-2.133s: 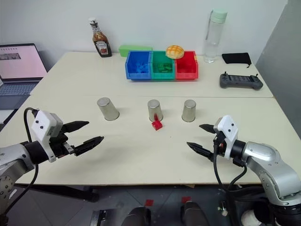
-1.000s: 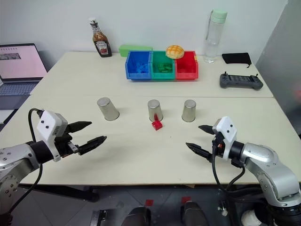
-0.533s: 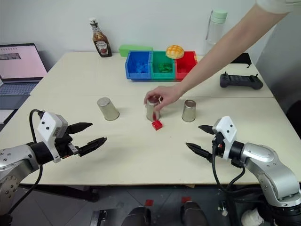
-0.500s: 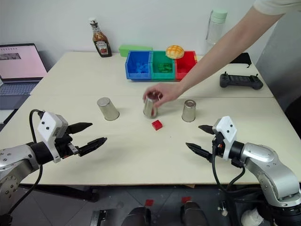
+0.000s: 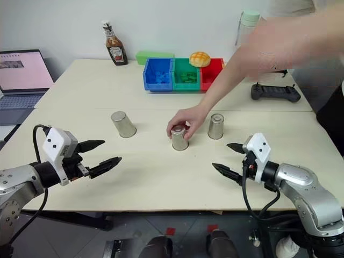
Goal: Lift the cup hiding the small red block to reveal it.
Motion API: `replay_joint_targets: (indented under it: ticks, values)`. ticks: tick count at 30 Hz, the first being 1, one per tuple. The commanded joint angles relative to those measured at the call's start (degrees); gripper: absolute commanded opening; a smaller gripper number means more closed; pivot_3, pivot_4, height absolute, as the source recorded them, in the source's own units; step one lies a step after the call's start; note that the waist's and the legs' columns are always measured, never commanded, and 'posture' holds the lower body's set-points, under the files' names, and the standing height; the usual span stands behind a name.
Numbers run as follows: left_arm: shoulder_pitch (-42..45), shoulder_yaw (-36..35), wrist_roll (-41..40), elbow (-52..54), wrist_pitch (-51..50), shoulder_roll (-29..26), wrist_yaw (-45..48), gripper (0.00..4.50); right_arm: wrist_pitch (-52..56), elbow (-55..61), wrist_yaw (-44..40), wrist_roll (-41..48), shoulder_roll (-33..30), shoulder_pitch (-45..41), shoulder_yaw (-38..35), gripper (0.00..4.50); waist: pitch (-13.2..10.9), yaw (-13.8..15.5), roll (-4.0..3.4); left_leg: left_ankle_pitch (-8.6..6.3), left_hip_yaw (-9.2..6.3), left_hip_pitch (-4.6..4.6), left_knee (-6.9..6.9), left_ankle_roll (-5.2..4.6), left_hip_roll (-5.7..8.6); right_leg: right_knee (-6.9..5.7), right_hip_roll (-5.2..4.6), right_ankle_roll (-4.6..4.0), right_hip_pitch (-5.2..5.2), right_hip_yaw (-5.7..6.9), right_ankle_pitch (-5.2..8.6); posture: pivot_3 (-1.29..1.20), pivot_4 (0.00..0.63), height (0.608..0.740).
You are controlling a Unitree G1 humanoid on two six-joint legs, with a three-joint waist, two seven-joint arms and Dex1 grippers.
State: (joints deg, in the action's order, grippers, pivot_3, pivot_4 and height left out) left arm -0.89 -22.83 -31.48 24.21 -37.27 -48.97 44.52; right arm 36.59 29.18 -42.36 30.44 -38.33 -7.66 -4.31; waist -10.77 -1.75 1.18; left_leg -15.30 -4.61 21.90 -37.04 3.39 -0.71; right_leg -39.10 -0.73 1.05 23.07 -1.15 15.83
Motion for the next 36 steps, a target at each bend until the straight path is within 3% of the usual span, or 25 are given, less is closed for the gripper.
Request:
replay_joint_targets:
  ticks: [1, 28, 36]
  values:
    - [0.5, -1.0, 0.0, 0.7, 0.4, -1.0, 0.3, 4.5, -0.9, 2.3, 0.1, 0.5, 0.0, 0.0, -0.4, 4.47, 0.0, 0.0, 0.0, 0.0, 0.0, 0.0, 0.0, 0.0, 0.0, 0.0, 0.0, 0.0, 0.0, 0.0, 0.0, 0.0, 0.15, 0.74]
    - [0.8, -1.1, 0.4, 0.2, 0.7, -1.0, -0.2, 4.5, -0.5, 2.3, 1.1, 0.7, 0.8, -1.7, 1.0, 4.47, 0.0, 0.0, 0.0, 0.0, 0.0, 0.0, 0.0, 0.0, 0.0, 0.0, 0.0, 0.0, 0.0, 0.0, 0.0, 0.0, 0.15, 0.74]
    - [2.9, -2.6, 1.7, -4.0, 1.0, 1.6, -5.2, 4.5, 5.8, 3.6, 3.9, 5.5, 4.6, -7.0, 2.2, 4.47, 0.0, 0.0, 0.01, 0.0, -0.02, -0.01, -0.01, 0.0, -0.02, -0.02, 0.02, 0.01, 0.0, 0.02, -0.01, 0.0, 0.15, 0.74]
